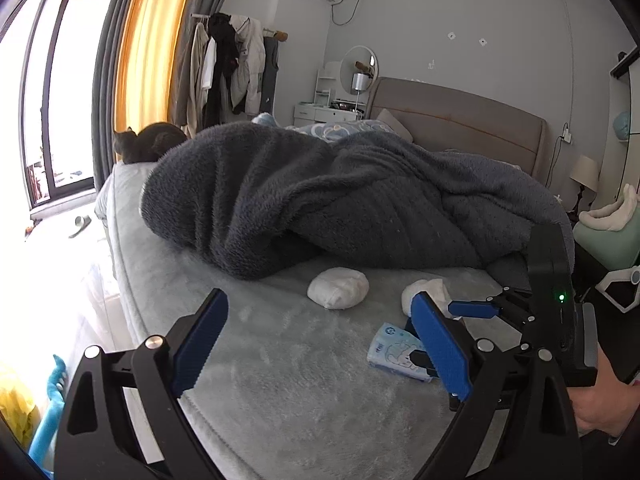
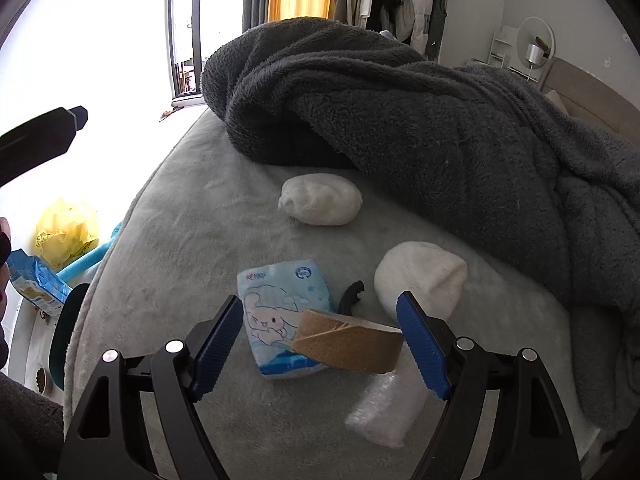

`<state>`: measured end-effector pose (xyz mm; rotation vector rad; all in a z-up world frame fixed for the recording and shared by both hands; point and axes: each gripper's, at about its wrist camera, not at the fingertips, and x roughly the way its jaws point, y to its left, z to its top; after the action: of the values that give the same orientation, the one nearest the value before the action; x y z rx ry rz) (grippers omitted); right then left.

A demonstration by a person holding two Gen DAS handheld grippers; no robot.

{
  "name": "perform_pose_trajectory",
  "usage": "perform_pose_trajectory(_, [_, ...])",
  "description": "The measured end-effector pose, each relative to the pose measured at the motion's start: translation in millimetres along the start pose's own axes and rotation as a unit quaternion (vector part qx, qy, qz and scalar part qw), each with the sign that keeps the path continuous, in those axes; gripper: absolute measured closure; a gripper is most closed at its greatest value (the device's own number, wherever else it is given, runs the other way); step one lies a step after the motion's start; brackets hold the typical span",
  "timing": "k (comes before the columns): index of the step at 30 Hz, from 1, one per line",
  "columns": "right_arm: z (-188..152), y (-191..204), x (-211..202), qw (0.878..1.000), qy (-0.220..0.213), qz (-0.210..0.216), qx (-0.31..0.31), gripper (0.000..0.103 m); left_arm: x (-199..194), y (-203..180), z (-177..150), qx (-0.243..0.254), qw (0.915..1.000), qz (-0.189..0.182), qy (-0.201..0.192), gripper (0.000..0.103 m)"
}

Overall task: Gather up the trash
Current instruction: 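Grasp the brown tape core with the right gripper while the left approaches the blue tissue pack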

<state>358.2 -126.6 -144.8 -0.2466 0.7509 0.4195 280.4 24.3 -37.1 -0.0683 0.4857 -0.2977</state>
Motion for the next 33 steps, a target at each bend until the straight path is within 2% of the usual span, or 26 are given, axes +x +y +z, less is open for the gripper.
perform_pose_trajectory(2, [-1.4,-4.6,1.4,1.000,0.004,0.005,0.009,0.025,4.7,-2.7,-1.9,0.001,1.0000,-0.001,0.007,0.009])
perform_pose_trajectory(3, [-2.4,-7.5,2.4,1.000,0.007,0.006,0.013,0.032,7.6,-4.4,-3.2,0.002,0.9999,-0.001,0.011,0.009])
perform_pose_trajectory(14, [-7.3,-24.8,0.3,0.999,0.004,0.025,0.037,0.062,31.6,-18.1,-13.9,0.006,0.9987,-0.007,0.050,0.009])
perform_pose_trajectory(22, [-13.2,-26.7,0.0,0.998,0.015,0.053,0.031,0.064,44.6,-21.4,-17.6,0.003,0.9980,-0.008,0.063,0.009])
perform_pose_trajectory(24, [-15.9,-29.9,-1.3,0.998,0.014,0.059,0.034,0.058,46.9,-21.7,-17.5,0.000,0.9979,-0.007,0.065,0.009])
perform_pose_trajectory(29, [-21.0,-30.8,-2.7,0.997,0.016,0.064,0.027,0.058,52.6,-26.3,-17.2,-0.002,0.9977,-0.010,0.067,0.009])
perform_pose_trajectory(31, [-21.7,-30.5,-3.9,0.997,0.015,0.068,0.024,0.062,55.9,-29.1,-17.8,0.001,0.9975,-0.014,0.069,0.009])
perform_pose_trajectory(33, [-22.1,-31.4,-6.5,0.997,0.011,0.074,0.025,0.070,58.6,-30.3,-18.1,0.004,0.9974,-0.013,0.071,0.009])
